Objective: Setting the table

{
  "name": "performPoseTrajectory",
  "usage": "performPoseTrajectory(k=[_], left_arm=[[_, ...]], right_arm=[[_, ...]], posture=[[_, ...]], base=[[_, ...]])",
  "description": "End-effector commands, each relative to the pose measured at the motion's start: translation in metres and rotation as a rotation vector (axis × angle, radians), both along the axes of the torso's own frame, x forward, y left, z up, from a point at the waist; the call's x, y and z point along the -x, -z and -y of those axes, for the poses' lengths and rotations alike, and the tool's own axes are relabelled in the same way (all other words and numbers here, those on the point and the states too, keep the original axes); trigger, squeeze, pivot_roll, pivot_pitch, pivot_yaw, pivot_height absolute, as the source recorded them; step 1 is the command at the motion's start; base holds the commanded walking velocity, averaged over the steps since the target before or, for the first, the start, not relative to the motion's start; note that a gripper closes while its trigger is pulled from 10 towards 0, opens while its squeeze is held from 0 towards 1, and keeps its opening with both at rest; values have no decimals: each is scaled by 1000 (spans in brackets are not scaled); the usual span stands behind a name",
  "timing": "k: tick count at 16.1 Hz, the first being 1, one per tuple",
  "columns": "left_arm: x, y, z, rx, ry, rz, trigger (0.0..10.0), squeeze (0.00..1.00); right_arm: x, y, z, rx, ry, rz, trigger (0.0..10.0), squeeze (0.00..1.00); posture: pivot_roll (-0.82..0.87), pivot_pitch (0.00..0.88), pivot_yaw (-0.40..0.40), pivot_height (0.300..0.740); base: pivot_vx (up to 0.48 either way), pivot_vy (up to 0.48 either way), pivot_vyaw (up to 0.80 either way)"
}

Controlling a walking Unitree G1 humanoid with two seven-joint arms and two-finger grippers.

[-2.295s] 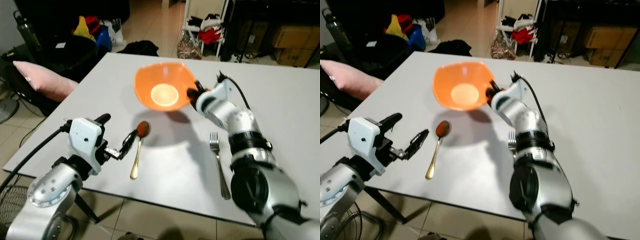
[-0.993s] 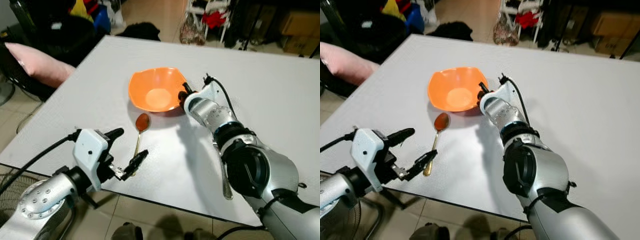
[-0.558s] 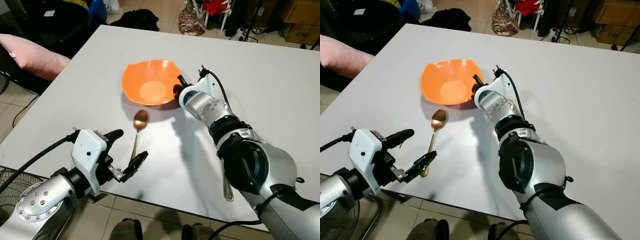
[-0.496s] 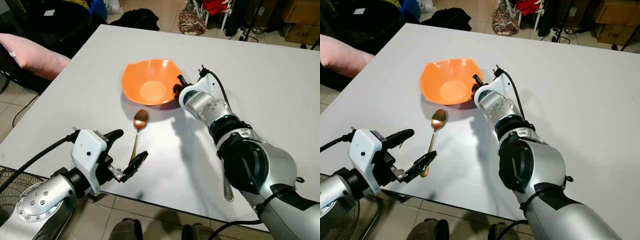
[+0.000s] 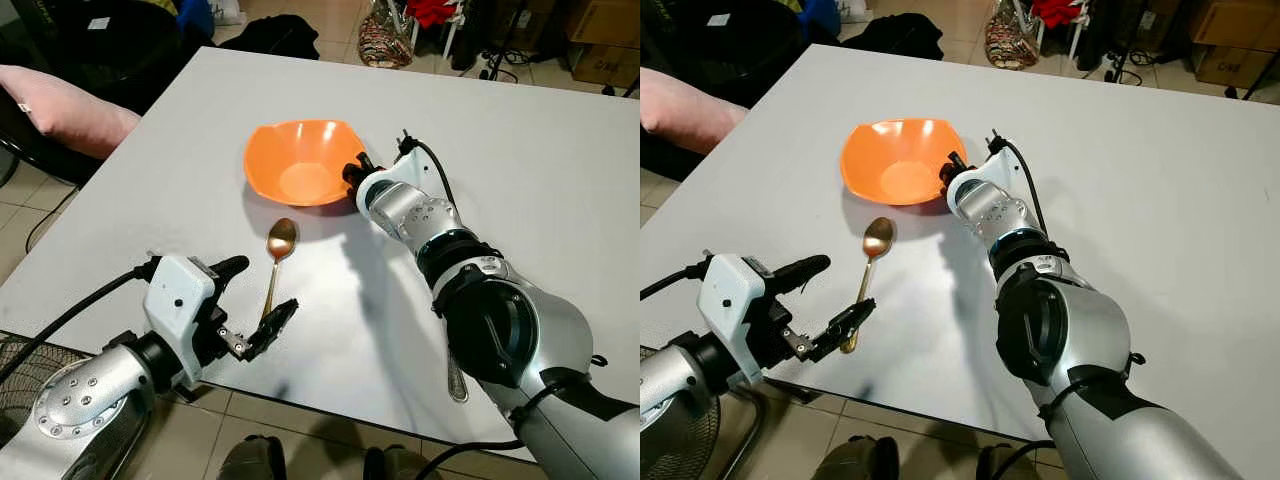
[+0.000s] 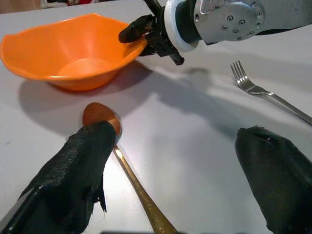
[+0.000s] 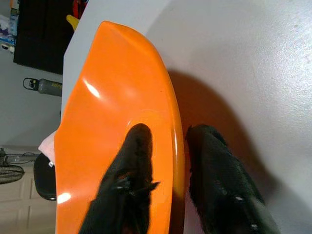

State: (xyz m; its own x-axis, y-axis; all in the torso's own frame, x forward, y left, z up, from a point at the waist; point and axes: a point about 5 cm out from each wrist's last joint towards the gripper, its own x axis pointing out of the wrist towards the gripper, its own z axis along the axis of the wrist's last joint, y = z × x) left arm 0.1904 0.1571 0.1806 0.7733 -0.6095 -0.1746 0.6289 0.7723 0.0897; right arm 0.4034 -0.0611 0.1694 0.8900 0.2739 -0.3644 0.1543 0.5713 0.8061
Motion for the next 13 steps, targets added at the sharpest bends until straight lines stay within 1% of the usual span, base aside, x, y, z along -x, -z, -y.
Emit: performPoseTrajectory(k=[1, 3, 5, 8, 9, 10, 11, 13], left_arm=[[0, -1, 0, -8, 3, 4, 10000, 0], [-4, -2, 0, -6, 2, 16, 10000, 0], [-8, -4, 2, 1, 9, 32, 10000, 0], [-8, -4, 3, 16, 16, 43, 10000, 0], [-8, -5, 4, 35, 21, 51, 10000, 0], [-8, -5, 5, 41, 21, 53, 10000, 0], [-8, -4, 8, 53, 28, 50, 10000, 0], [-8, -2, 11, 72, 32, 52, 10000, 0]], right_arm=[[-2, -9, -3, -14, -6, 19, 10000, 1000], [-4, -11, 0, -36, -3, 25, 10000, 1000], [-5, -14, 10, -68, -1, 37, 10000, 1000], [-7, -18, 18, -122, -14, 60, 10000, 1000], [-8, -20, 23, -163, -27, 77, 10000, 1000], [-8, -21, 25, -176, -33, 85, 10000, 1000], [-7, -23, 29, -182, -78, 122, 10000, 1000], [-7, -27, 42, -214, -103, 176, 10000, 1000]], posture=[[27, 153, 32, 740], [19, 138, 37, 740], [2, 106, 49, 740], [-15, 83, 52, 740], [-24, 65, 54, 740], [-26, 62, 54, 740], [-33, 49, 55, 740], [-35, 38, 57, 740]], base=[[0, 0, 0], [0, 0, 0], [0, 0, 0], [0, 0, 0], [0, 0, 0], [0, 0, 0], [0, 0, 0], [0, 0, 0]])
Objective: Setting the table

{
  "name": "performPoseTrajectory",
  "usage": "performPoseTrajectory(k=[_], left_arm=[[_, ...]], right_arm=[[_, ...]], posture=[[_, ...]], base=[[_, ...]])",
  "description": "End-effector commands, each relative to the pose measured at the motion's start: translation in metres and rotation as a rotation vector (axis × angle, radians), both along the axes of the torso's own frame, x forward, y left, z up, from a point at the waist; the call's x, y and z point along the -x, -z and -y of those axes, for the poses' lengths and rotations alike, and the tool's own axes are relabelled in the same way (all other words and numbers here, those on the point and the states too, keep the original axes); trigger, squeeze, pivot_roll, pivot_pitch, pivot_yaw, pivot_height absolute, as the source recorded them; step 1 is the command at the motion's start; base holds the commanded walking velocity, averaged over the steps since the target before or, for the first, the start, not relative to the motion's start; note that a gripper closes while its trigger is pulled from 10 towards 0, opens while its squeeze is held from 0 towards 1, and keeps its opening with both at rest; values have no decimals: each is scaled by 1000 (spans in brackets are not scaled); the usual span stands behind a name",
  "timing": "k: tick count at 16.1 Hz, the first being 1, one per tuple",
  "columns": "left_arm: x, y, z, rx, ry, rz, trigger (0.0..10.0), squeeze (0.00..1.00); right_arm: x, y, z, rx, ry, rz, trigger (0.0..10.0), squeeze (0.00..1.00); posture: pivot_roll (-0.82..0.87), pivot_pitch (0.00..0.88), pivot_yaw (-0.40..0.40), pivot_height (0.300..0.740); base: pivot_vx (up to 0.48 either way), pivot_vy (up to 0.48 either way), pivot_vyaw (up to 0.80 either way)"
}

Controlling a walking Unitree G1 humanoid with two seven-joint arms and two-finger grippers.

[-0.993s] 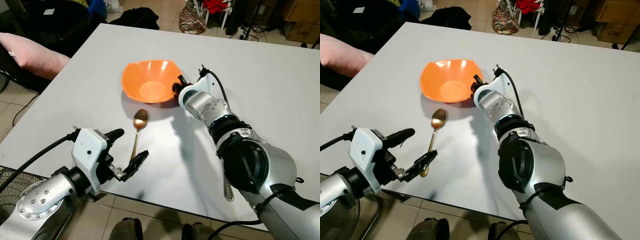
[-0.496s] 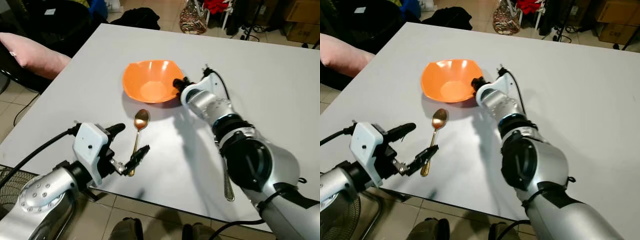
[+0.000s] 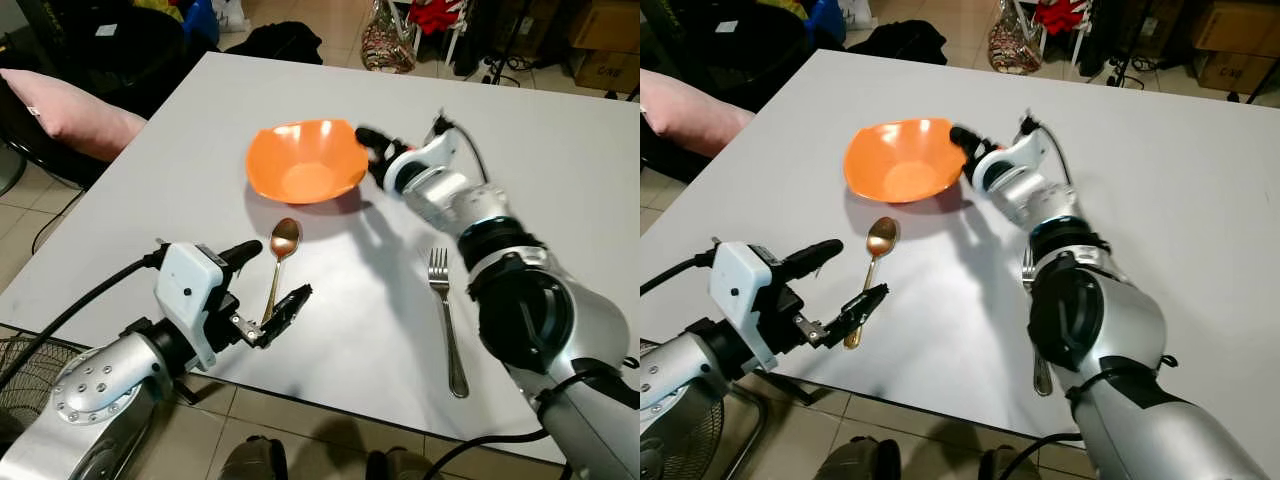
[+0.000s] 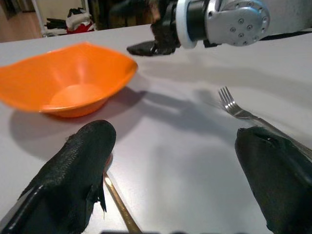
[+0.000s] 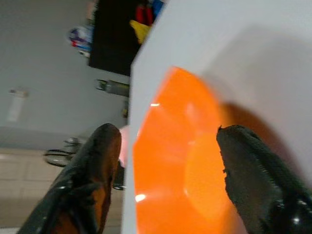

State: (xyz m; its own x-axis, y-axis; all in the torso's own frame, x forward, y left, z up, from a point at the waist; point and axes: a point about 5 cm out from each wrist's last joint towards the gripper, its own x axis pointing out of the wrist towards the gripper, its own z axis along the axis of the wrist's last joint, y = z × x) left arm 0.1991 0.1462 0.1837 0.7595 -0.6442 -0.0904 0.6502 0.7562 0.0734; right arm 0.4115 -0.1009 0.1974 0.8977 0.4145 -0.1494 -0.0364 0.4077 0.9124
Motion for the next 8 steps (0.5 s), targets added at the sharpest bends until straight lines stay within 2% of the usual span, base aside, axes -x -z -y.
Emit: performPoseTrajectory(k=[1, 3, 4, 5, 7, 8], left_arm=[[1, 2, 0, 16, -2, -3, 10000, 0], [1, 3, 0, 41, -16, -2, 10000, 0], [0, 4, 0, 48, -41, 5, 10000, 0], [-1, 4, 0, 49, -50, 8, 10000, 0], [-1, 6, -1, 49, -101, 21, 10000, 0], [-2, 6, -4, 46, -172, 45, 10000, 0]], right_arm=[[1, -1, 10, -36, -15, 45, 10000, 1000], [5, -2, 18, -24, -72, 103, 10000, 1000], [14, 2, 23, 65, -150, 146, 10000, 839], [17, 3, 24, 87, -168, 155, 10000, 0], [32, 9, 31, 167, -196, 185, 10000, 0], [44, 6, 36, 247, -176, 263, 10000, 0]], posture=[[-38, 33, 61, 740], [-46, 22, 66, 740], [-47, 17, 67, 740], [-49, 16, 69, 740], [-58, 5, 71, 740], [-62, 0, 74, 740]], base=[[0, 0, 0], [0, 0, 0], [0, 0, 0], [0, 0, 0], [0, 0, 0], [0, 0, 0]])
